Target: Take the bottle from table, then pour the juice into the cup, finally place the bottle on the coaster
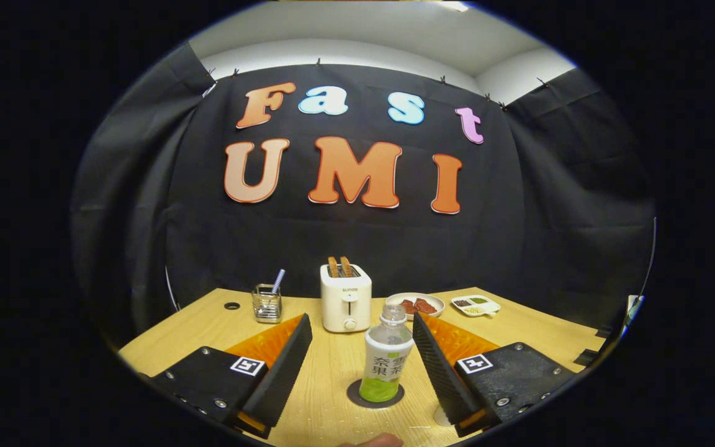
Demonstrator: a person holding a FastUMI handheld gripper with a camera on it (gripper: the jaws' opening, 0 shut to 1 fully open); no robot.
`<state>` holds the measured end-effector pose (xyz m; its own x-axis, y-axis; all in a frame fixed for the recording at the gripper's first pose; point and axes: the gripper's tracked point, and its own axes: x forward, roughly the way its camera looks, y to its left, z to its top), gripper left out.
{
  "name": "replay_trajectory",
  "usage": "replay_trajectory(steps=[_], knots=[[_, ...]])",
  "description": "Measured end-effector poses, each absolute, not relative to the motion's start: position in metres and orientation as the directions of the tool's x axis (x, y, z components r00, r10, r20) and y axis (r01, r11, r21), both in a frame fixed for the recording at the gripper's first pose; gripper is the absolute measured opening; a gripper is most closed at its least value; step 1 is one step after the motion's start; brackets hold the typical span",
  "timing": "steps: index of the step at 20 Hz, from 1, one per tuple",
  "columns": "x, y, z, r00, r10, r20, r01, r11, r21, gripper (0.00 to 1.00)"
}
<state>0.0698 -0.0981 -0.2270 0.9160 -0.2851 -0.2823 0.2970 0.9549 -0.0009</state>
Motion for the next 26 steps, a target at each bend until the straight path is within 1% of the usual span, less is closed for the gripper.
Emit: replay_trajectory(steps=[4,6,12,16,19,26], knots=[[0.056,-0.074,-0.165,0.941,-0.246,-0.232,0.25,0.968,-0.012,0.97],[0.046,-0.059,-0.148,0.944,-0.225,-0.239,0.237,0.971,0.02,0.97],[0.027,-0.014,-0.077,0.983,-0.127,-0.136,0.132,0.991,0.031,0.96],[0.017,0.007,-0.044,0.994,-0.065,-0.085,0.069,0.997,0.035,0.96],[0.012,0.011,-0.034,0.997,-0.045,-0.069,0.048,0.998,0.034,0.97],[0.012,0.008,-0.05,0.993,-0.038,-0.109,0.041,0.999,0.02,0.98]])
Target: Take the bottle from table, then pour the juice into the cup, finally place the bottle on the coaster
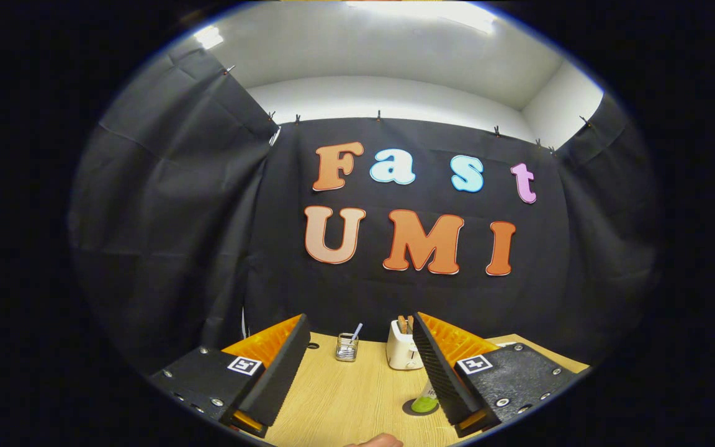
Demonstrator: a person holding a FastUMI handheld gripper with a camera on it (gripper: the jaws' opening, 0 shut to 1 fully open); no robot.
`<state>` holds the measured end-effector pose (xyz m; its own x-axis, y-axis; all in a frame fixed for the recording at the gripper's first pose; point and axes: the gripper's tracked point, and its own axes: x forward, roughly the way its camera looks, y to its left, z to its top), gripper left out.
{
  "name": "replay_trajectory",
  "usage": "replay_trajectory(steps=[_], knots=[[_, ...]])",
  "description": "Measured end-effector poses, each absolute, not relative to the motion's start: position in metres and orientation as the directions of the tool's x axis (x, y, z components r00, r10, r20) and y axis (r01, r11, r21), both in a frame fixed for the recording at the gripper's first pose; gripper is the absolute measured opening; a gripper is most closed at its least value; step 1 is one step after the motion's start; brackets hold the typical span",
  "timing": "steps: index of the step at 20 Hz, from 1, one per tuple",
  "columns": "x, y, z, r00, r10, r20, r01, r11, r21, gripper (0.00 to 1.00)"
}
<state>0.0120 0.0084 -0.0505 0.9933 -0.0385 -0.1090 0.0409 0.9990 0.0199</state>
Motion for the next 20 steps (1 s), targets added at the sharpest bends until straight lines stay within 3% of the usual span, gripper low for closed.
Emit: replay_trajectory(steps=[20], knots=[[0.005,-0.02,-0.02,1.0,-0.03,-0.002,0.031,0.996,0.08,0.98]])
